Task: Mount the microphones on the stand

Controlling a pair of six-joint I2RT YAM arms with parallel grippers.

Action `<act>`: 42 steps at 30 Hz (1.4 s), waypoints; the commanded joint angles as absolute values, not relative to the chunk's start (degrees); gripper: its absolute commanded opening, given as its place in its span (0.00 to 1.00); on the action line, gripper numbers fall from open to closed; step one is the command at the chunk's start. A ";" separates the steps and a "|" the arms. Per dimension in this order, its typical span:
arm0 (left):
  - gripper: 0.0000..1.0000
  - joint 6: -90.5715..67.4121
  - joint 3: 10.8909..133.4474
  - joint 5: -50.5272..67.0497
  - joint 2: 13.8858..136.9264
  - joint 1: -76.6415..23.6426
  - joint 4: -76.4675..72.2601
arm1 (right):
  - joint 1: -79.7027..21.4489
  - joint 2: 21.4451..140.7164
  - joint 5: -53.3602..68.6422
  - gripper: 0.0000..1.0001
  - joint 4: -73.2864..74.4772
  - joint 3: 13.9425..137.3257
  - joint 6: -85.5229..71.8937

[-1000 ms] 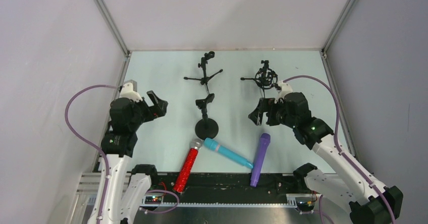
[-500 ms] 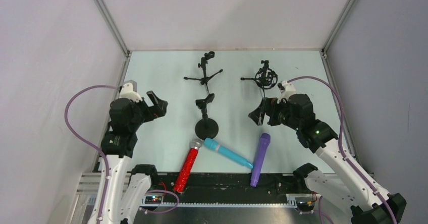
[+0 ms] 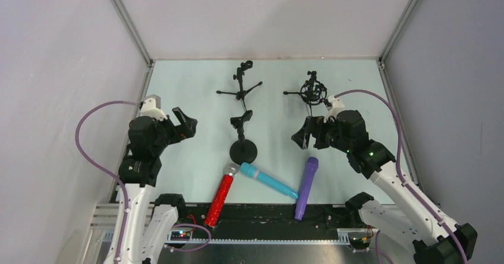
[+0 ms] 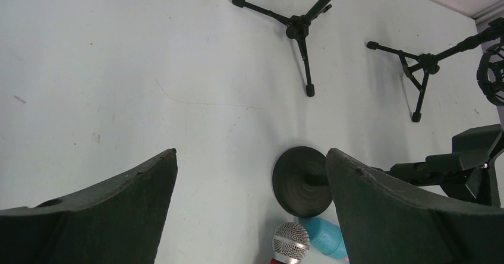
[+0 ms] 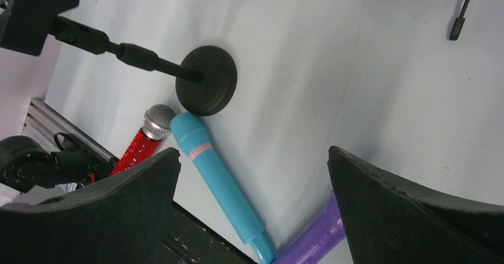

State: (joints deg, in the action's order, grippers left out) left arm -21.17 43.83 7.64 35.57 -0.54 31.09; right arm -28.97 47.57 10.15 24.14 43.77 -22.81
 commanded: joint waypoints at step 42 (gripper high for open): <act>0.98 -22.18 43.76 8.95 35.73 -0.18 30.57 | -68.57 75.28 -10.31 0.99 21.61 48.16 -15.91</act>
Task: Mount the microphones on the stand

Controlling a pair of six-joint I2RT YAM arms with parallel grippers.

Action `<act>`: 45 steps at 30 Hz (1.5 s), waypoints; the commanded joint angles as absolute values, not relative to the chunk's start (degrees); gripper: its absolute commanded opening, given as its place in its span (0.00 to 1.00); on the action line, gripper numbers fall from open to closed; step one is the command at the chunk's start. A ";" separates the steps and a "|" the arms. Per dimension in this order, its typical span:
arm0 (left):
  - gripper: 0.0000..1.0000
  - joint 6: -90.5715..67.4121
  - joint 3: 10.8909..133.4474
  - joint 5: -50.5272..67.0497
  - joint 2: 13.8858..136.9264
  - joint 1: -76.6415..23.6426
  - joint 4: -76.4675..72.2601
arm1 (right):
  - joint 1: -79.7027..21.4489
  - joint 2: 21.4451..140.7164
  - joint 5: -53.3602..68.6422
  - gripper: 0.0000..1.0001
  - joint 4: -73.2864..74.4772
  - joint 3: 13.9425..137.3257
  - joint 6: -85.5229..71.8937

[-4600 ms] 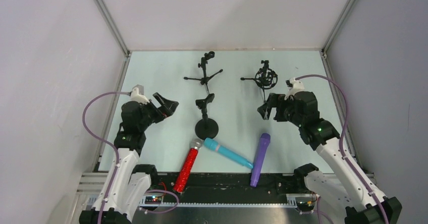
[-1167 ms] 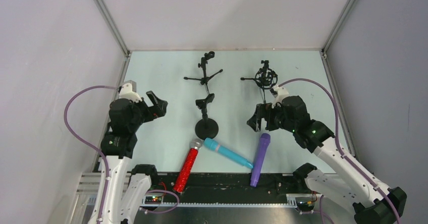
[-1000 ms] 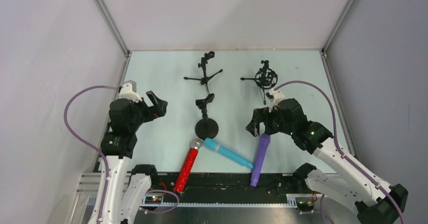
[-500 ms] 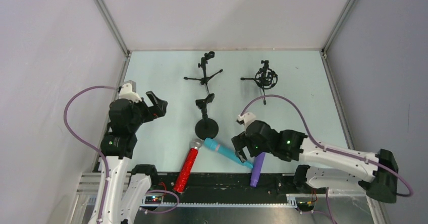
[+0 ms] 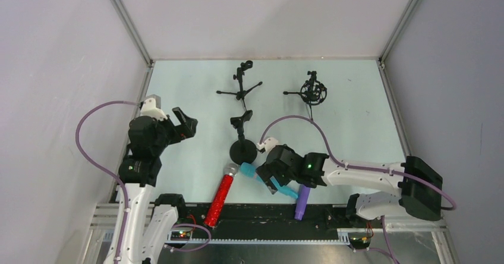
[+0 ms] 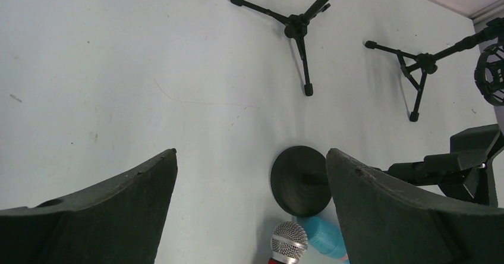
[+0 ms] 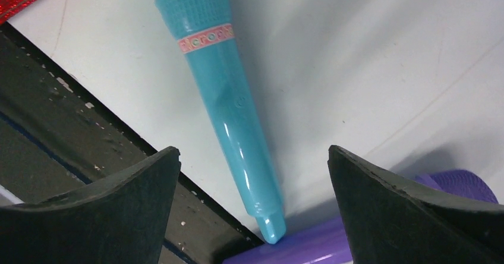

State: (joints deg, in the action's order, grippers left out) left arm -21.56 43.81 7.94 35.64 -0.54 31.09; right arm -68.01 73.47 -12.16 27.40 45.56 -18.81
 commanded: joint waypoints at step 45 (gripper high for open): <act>0.98 -22.14 43.86 9.49 36.45 -0.18 30.56 | -71.72 91.52 -23.63 0.99 28.50 58.71 -17.34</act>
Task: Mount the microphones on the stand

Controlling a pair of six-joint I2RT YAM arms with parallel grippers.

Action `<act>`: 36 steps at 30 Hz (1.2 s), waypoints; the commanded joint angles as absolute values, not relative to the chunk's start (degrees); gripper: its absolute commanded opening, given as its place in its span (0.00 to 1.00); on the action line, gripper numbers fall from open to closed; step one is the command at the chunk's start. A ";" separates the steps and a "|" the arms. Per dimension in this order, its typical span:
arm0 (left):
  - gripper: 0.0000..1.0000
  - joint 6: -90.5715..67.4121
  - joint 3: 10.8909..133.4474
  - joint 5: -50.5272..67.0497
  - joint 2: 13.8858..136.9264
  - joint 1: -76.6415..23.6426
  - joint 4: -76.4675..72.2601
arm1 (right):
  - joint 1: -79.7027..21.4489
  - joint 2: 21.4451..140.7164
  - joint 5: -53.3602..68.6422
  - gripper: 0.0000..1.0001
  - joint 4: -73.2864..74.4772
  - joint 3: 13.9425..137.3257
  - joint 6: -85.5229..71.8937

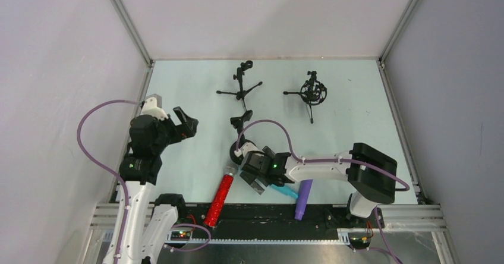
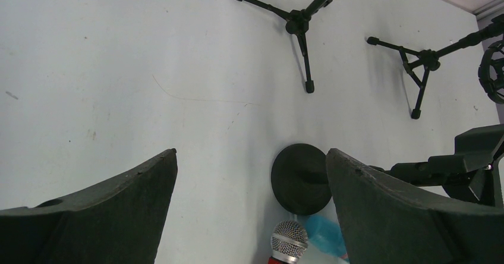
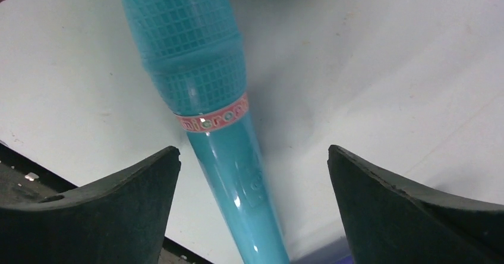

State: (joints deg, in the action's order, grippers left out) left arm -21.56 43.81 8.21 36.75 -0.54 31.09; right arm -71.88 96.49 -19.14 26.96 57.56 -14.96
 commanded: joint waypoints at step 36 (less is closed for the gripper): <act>0.98 -22.16 44.11 10.66 35.25 -0.18 30.41 | -37.27 66.08 -9.21 0.89 40.16 38.24 -41.47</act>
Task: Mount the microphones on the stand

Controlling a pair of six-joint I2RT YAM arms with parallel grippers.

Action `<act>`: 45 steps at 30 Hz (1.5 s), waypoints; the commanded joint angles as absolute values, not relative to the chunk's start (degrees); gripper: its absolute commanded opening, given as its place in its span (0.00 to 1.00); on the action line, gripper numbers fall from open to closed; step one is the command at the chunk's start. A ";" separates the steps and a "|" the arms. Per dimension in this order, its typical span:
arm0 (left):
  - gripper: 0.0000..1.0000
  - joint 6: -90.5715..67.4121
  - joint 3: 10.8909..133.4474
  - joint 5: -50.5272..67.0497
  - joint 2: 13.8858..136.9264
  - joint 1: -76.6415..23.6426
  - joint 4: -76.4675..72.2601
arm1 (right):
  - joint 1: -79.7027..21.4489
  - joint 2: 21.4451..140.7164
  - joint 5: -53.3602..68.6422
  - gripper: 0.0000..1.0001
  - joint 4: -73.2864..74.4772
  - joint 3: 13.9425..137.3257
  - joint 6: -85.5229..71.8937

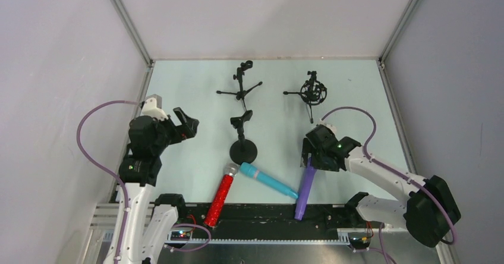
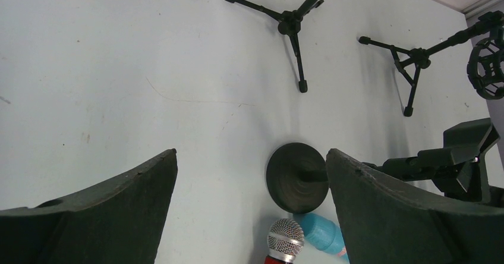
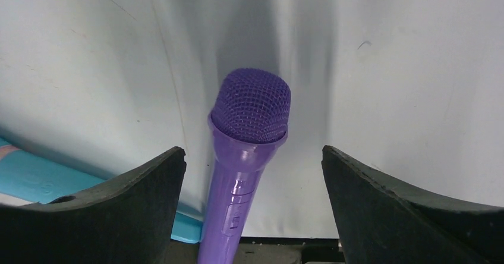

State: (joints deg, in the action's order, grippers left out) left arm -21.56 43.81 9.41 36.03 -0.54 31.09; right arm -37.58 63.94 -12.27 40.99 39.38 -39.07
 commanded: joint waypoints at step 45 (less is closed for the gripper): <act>0.98 -22.17 44.08 11.86 35.39 1.71 30.23 | -47.63 101.33 -36.70 0.47 25.83 65.11 -8.38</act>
